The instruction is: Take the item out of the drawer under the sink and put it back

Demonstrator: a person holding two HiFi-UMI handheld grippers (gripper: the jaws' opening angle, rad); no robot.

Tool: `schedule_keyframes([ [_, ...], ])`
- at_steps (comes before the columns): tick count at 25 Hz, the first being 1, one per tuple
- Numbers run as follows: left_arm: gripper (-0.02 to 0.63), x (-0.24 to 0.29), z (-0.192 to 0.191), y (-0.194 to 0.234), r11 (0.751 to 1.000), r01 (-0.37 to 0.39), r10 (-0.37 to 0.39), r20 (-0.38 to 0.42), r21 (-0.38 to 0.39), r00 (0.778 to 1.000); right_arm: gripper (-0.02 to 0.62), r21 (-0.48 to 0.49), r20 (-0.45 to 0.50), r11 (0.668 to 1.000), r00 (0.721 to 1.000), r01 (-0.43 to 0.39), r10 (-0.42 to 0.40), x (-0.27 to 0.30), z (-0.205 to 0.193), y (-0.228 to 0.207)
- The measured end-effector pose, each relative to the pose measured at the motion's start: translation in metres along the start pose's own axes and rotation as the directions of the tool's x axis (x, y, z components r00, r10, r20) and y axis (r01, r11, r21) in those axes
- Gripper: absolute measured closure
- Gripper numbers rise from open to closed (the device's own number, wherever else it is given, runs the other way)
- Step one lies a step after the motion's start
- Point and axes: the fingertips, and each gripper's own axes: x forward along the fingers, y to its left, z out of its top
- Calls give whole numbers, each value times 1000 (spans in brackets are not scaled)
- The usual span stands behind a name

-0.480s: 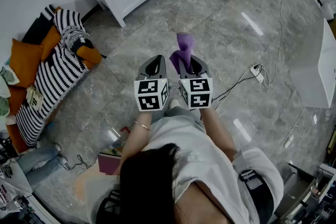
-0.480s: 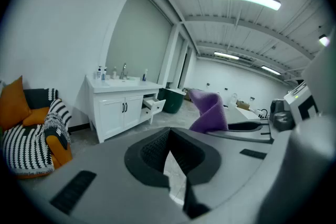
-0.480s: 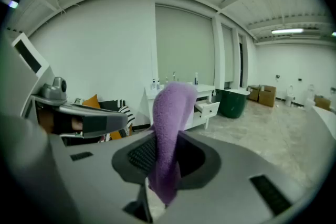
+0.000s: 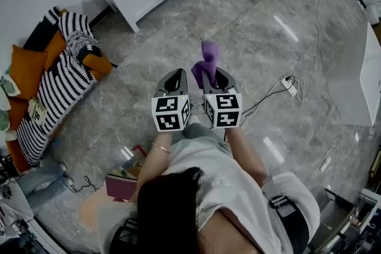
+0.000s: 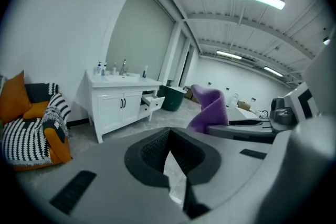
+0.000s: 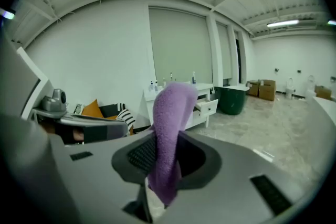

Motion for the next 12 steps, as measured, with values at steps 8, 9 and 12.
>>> schedule_keyframes([
  [8,603,14,1,-11,1000,4,-4,-1,-13,1000,502,0,-7,1000,1000,-12,12,0,-3,-15],
  [9,603,15,2,-11,1000,3,-3,-1,-11,1000,502,3,-9,1000,1000,-12,12,1,-4,-17],
  [12,603,20,4,-10,1000,5,-5,-1,-3,1000,502,12,-11,1000,1000,-6,6,3,-6,-22],
])
